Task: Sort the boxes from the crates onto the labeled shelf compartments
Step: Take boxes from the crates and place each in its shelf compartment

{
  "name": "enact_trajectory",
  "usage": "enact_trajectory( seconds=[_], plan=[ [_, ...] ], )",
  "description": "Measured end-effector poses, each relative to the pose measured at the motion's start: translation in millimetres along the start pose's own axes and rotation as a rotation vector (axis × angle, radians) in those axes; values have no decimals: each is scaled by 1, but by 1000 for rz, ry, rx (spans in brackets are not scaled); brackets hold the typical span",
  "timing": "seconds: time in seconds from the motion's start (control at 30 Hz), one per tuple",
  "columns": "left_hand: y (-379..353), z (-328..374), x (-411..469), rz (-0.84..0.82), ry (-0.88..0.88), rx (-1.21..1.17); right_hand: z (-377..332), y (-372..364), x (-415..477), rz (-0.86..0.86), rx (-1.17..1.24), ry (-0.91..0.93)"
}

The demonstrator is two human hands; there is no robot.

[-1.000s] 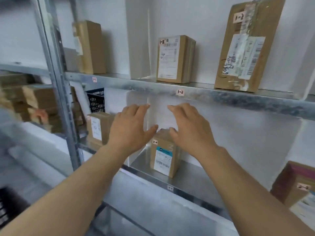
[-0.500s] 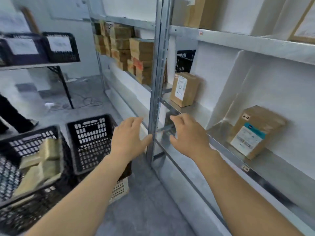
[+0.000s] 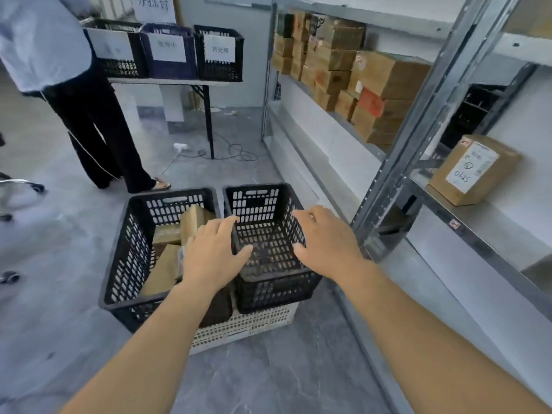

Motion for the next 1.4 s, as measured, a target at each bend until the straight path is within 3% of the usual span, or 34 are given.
enact_trajectory(
  seconds=[0.23,0.5,0.77,1.07,1.4],
  plan=[
    [55,-107,10,40,174,0,-95,-8,67,-8,22,112],
    [67,-169,22,54,328,-25,-153,-38,123,-95,43,232],
    [40,-226,54,-18,496,8,-185,-89,190,-205,100,336],
    [-12,-269,127,-171,608,30,-189,-174,274,-405,173,353],
    [-89,-332,156,-367,732,-32,-211,-266,306,-607,255,324]
  ],
)
Point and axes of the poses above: each hand's wrist, its own x-axis towards the middle knuckle, its own y-axis out of the back of the hand, z = x × y, the point moved 5 cm from there along x, towards the middle knuckle, and after that the axes turned 14 degrees about -x, right-handed, at the moved point
